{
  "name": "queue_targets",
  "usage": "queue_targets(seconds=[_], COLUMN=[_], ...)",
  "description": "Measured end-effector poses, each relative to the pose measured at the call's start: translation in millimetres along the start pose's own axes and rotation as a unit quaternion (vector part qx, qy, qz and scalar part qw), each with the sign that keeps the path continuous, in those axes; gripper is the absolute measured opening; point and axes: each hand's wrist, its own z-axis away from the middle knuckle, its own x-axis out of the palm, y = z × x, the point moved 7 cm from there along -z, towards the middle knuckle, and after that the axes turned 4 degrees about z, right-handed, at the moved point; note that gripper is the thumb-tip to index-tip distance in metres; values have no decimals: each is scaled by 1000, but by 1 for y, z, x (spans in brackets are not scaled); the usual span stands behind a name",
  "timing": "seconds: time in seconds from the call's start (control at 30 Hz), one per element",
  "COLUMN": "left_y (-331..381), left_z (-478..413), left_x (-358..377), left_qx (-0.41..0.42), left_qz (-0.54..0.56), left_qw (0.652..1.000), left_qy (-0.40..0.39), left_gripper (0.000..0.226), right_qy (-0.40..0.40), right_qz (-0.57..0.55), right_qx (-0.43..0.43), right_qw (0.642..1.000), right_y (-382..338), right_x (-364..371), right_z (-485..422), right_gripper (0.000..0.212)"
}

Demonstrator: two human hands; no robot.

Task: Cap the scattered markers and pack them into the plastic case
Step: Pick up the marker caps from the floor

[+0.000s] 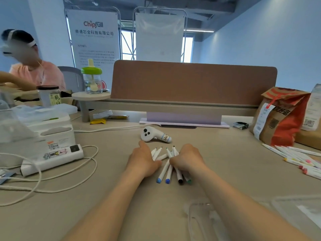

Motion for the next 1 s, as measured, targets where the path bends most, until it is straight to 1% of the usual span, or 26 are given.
queue_targets(seconds=[0.13, 0.3, 0.4, 0.47, 0.53, 0.6, 0.73, 0.8, 1.0], left_y=[-1, 0, -5, -11, -17, -19, -22, -23, -33], left_z=[1, -1, -3, -5, -7, -8, -7, -8, -14], left_x=[-2, -6, -11, -14, -15, -13, -10, -10, -16], left_qx=[5, 26, 23, 8, -1, -5, -23, -24, -35], left_qz=[6, -10, -22, -19, -19, -11, 30, 28, 16], left_qw=[1000, 1000, 1000, 1000, 999, 998, 992, 992, 996], left_qy=[5, 10, 4, -12, -36, -68, -122, -122, -78], left_gripper=[68, 40, 44, 50, 56, 57, 46, 44, 40], right_qy=[16, -3, 9, 17, 7, -1, -10, -14, -49], right_qz=[37, 23, 17, 29, 42, 47, 27, 2, -68], right_qx=[-1, 15, 14, 11, 9, 13, 10, 4, 8], right_qw=[999, 1000, 1000, 999, 999, 999, 1000, 1000, 996], right_y=[6, 11, 13, 14, 15, 16, 14, 11, -4], right_x=[-7, -4, -8, -13, -17, -19, -13, -8, 9], right_z=[3, 3, 5, 8, 12, 14, 13, 13, 17], right_gripper=[22, 26, 35, 38, 39, 36, 26, 24, 19])
